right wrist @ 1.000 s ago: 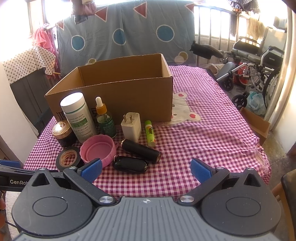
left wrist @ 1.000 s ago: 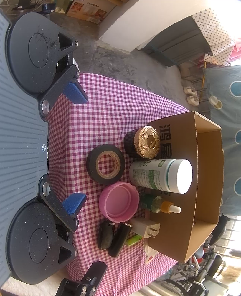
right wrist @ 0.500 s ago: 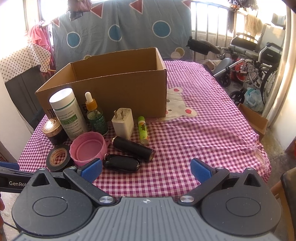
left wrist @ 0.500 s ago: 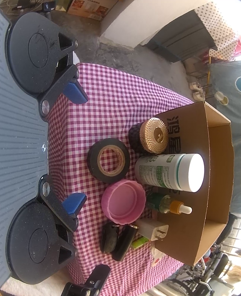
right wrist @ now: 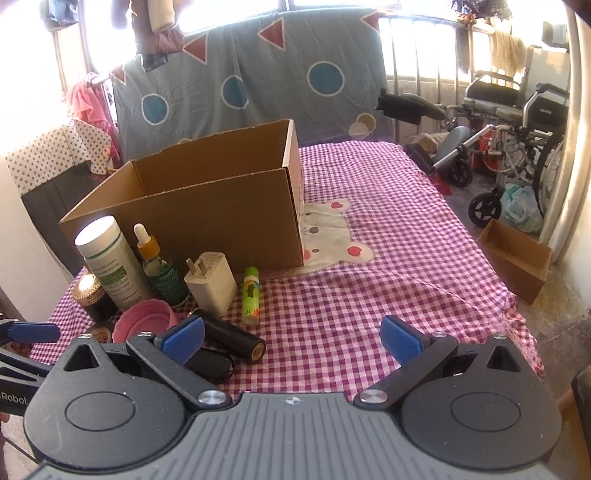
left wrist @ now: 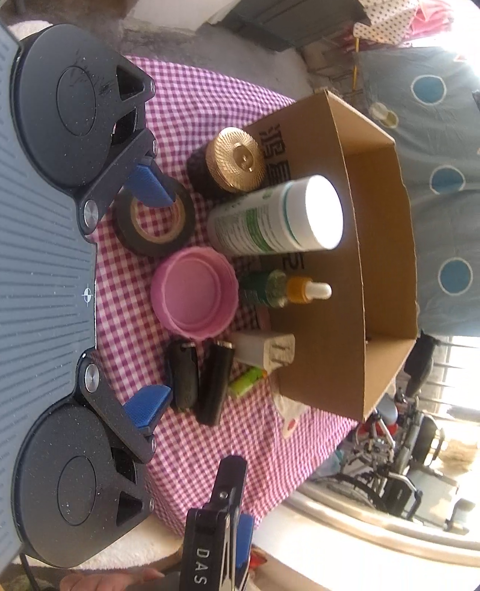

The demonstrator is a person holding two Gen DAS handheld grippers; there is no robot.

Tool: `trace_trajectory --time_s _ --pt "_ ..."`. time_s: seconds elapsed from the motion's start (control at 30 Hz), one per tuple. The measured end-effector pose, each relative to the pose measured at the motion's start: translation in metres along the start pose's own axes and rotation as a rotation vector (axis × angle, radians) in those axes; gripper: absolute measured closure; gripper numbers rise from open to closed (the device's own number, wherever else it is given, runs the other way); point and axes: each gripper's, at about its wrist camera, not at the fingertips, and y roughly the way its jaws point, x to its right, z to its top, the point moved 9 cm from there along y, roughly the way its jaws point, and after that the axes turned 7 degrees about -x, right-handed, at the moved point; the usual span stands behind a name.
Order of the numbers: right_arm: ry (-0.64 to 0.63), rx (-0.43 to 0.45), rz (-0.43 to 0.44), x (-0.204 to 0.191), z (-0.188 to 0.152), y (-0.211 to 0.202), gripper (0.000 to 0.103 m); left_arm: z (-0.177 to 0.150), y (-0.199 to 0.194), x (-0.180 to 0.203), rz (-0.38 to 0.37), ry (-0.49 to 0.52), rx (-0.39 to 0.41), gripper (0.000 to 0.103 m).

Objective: Organize rigid objects
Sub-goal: 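Reach the right gripper to the black cylinder and close on it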

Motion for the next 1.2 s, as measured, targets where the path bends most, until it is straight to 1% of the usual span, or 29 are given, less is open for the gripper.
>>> trace_trajectory --time_s 0.07,0.1,0.13,0.2,0.23,0.27,0.3,0.4,0.47,0.6,0.7,0.8,0.93,1.03,1.2 --pt "-0.01 -0.008 0.051 -0.002 0.005 0.005 0.002 0.003 0.003 0.01 -0.047 0.023 0.024 0.003" --pt "-0.015 -0.02 0.076 -0.004 0.008 0.01 0.005 0.004 0.006 0.015 -0.065 0.037 0.034 0.004" --pt "-0.018 -0.04 0.1 -0.006 0.01 0.015 0.007 0.006 0.01 0.02 -0.083 0.052 0.037 0.008" --pt "-0.032 -0.089 0.146 -0.012 0.012 0.027 0.024 0.01 0.018 0.031 -0.118 0.078 0.028 0.015" --pt "-0.043 -0.112 0.167 -0.016 0.012 0.033 0.027 0.011 0.022 0.035 -0.132 0.083 0.02 0.022" --pt "-0.054 -0.133 0.186 -0.019 0.012 0.038 0.031 0.012 0.026 0.038 -0.147 0.087 0.009 0.025" --pt "-0.066 -0.151 0.208 -0.023 0.012 0.042 0.035 0.014 0.03 0.041 -0.157 0.09 0.001 0.026" --pt "-0.111 -0.187 0.259 -0.035 0.011 0.052 0.045 0.018 0.037 0.047 -0.154 0.116 -0.003 0.03" --pt "-0.133 -0.208 0.281 -0.039 0.01 0.057 0.054 0.02 0.04 0.051 -0.152 0.137 -0.006 0.037" --pt "-0.154 -0.256 0.302 -0.043 0.007 0.067 0.069 0.015 0.041 0.054 -0.157 0.174 -0.022 0.04" --pt "-0.186 -0.276 0.296 -0.045 0.007 0.072 0.074 0.014 0.042 0.059 -0.158 0.197 -0.021 0.043" --pt "-0.218 -0.291 0.296 -0.045 0.005 0.073 0.074 0.012 0.048 0.062 -0.16 0.198 -0.036 0.045" --pt "-0.25 -0.293 0.29 -0.047 0.003 0.073 0.075 0.011 0.047 0.061 -0.137 0.207 -0.026 0.046" --pt "-0.231 -0.295 0.288 -0.041 0.002 0.072 0.077 0.012 0.046 0.061 -0.132 0.207 -0.025 0.046" --pt "-0.143 -0.303 0.283 -0.023 -0.005 0.065 0.078 0.012 0.045 0.064 -0.134 0.202 -0.023 0.046"
